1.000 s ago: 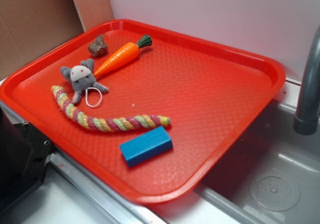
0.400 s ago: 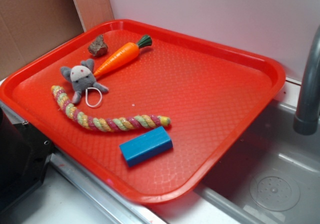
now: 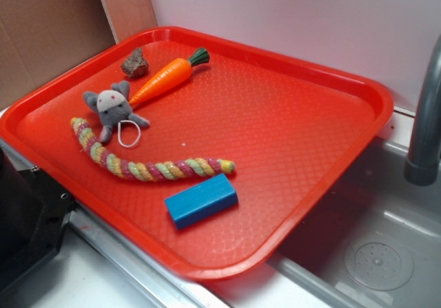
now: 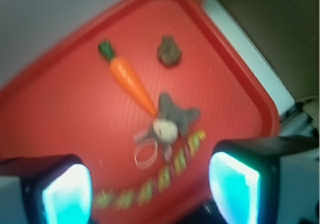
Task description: Grab the rock.
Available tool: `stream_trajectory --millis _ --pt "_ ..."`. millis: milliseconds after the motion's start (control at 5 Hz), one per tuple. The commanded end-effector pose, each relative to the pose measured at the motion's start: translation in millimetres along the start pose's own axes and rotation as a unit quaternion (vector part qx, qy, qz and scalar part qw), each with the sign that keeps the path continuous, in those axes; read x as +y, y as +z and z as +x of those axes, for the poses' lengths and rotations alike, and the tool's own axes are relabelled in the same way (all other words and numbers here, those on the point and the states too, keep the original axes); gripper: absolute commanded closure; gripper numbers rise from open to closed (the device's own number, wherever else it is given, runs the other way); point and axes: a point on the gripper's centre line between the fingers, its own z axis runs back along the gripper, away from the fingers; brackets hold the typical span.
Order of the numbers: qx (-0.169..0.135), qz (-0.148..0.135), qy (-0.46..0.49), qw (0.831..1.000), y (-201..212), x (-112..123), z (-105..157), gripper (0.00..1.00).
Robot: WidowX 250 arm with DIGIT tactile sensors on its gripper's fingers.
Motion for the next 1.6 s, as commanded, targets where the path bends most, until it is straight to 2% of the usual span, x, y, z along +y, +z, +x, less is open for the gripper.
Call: stream_trajectory --millis 0,200,400,600,800,1000,1400 --pt "-0.048 0.014 0.130 0.990 -52 32 45 0.00" --pt "-0.062 0.027 0.159 0.985 -78 32 63 0.00" --pt "-0.077 0.026 0.169 0.982 -114 26 87 0.00" --pt "-0.094 0.036 0.166 0.981 -132 21 100 0.00" --pt "-0.079 0.035 0.147 0.985 -153 18 112 0.00" --pt "-0.078 0.035 0.143 0.986 -158 15 110 1.00" --pt "-0.089 0.035 0.165 0.982 -150 20 102 1.00"
